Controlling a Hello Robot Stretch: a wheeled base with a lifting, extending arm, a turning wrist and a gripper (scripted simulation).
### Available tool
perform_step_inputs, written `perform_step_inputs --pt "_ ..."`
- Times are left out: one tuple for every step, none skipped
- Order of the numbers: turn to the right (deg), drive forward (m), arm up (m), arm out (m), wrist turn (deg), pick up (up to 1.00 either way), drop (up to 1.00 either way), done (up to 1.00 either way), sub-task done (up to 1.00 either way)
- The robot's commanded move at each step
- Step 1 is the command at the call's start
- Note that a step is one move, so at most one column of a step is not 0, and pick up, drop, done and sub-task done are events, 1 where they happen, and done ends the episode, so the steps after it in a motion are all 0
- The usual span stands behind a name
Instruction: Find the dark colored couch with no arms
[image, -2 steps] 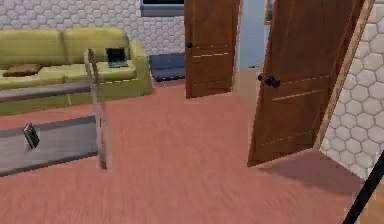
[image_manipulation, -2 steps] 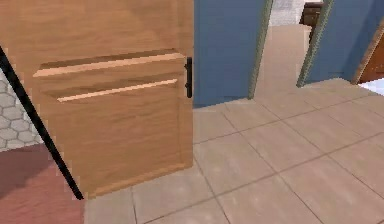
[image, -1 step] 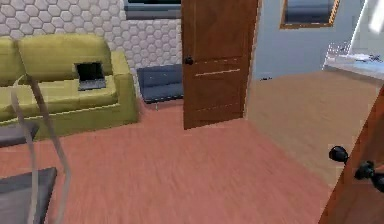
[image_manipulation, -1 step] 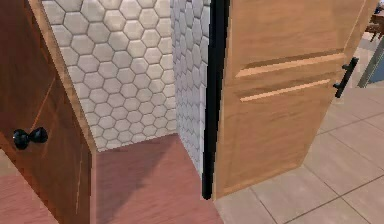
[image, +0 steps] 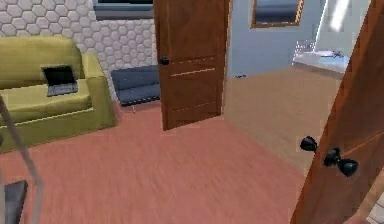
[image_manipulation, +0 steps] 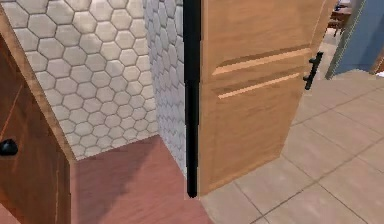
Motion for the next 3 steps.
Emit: perform_step_inputs --pt "0.0 0.45 0.0 0.0 0.0 0.0 0.0 0.0 0.0" --pt "-24.0 0.0 0.0 0.0 0.0 0.0 0.0 0.0 0.0" --pt "-3.0 0.0 0.0 0.0 0.0 0.0 0.0 0.0 0.0"
